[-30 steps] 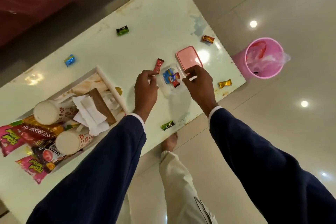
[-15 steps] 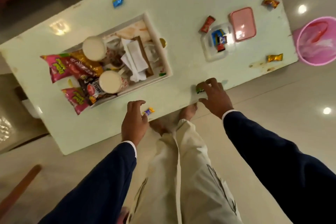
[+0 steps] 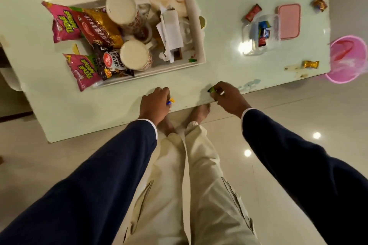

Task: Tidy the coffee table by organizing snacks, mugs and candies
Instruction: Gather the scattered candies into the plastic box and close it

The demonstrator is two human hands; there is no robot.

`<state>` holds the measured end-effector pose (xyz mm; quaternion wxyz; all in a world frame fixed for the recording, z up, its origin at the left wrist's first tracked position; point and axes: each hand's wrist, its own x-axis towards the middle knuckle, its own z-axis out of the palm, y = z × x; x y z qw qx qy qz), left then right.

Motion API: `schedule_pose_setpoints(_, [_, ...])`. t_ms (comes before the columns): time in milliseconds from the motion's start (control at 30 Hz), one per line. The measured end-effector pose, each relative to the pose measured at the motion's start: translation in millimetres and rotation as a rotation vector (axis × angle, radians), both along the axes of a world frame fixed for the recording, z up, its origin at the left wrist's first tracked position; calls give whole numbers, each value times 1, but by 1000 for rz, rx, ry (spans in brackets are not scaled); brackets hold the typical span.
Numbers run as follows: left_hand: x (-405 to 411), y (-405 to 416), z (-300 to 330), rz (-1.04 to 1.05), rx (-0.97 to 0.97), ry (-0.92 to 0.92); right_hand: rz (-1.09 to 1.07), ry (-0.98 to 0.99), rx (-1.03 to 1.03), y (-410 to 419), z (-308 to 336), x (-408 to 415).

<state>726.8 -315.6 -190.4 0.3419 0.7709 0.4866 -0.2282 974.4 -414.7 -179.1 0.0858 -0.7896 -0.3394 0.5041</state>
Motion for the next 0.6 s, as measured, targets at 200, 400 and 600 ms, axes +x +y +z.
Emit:
schedule_pose_setpoints(200, [15,-2,6,313,-156,-170,17,113,-1,-7,39,-8])
schedule_pose_setpoints(400, [73,1,36,502,-281,-433,-246,18,76,-7,74,50])
schedule_pose_setpoints(600, [164,6,43,562,-285,-517,-473,6,175,13,73,138])
